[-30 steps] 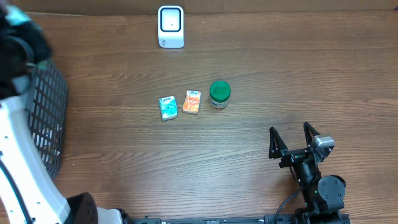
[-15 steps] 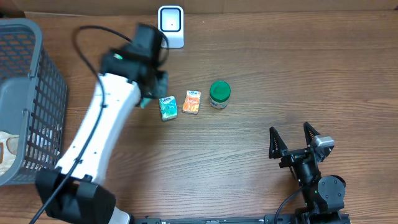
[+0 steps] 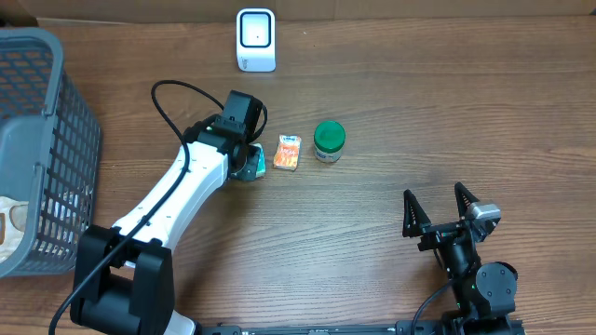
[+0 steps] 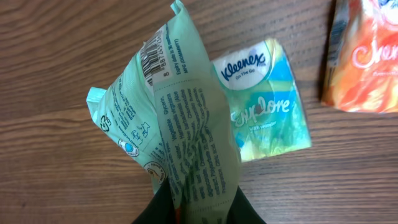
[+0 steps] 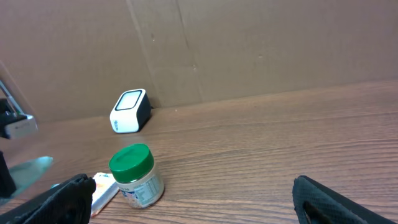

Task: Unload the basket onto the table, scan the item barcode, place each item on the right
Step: 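Place the mint-green wipes packet on the table left of the packs, then reach the left gripper into the basket toward the clear plastic bag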

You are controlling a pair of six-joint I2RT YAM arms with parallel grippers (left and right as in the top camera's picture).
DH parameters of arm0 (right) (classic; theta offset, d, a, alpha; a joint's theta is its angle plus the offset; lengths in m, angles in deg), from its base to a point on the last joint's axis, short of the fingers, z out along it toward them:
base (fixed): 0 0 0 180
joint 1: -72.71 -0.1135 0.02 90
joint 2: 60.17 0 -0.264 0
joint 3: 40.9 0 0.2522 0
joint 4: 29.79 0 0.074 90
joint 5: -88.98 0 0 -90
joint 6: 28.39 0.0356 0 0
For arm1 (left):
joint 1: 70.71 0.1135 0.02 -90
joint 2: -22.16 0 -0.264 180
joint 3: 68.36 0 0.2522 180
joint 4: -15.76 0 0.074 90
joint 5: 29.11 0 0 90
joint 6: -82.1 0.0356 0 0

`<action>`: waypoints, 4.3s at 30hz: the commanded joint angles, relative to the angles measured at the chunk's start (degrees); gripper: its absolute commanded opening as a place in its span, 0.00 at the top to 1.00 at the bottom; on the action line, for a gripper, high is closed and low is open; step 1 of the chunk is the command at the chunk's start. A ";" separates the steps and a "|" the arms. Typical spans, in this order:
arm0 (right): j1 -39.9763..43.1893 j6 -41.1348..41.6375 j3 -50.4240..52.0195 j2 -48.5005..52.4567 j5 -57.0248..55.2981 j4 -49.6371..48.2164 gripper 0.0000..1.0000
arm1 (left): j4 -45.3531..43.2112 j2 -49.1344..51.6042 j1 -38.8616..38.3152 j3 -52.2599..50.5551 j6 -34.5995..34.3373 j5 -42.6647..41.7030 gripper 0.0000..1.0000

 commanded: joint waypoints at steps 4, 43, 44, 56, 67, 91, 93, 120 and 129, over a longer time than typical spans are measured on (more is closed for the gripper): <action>0.20 -0.02 0.59 -0.57 -0.28 -0.15 0.00 | -1.53 -0.90 -0.07 -1.95 3.37 1.16 0.87; 0.20 -0.02 0.59 -0.57 -0.28 -0.17 0.00 | 25.38 -1.42 13.09 56.63 -5.29 -4.57 0.02; 0.20 -0.02 0.59 -0.57 -0.28 -0.15 0.00 | 26.14 -1.42 15.10 58.88 -5.33 -6.08 0.01; 0.22 -0.02 0.59 -0.57 -0.28 -0.15 0.00 | 31.61 -0.72 43.06 63.76 -21.27 -8.26 0.04; 0.22 -0.02 0.59 -0.57 -0.28 -0.15 0.00 | 26.97 1.42 59.82 40.09 -25.81 -7.56 0.09; 0.22 -0.02 0.59 -0.57 -0.28 -0.15 0.00 | 16.55 20.41 61.05 22.71 -25.81 6.01 0.11; 0.22 -0.02 0.59 -0.57 -0.28 -0.15 0.00 | 16.41 21.90 61.05 22.71 -25.83 7.04 0.10; 0.22 -0.02 0.59 -0.57 -0.28 -0.15 0.00 | 18.91 29.88 61.02 25.86 -21.40 7.34 0.67; 0.22 -0.02 0.59 -0.57 -0.28 -0.15 0.00 | 32.74 27.98 60.98 49.33 -18.10 -4.02 0.67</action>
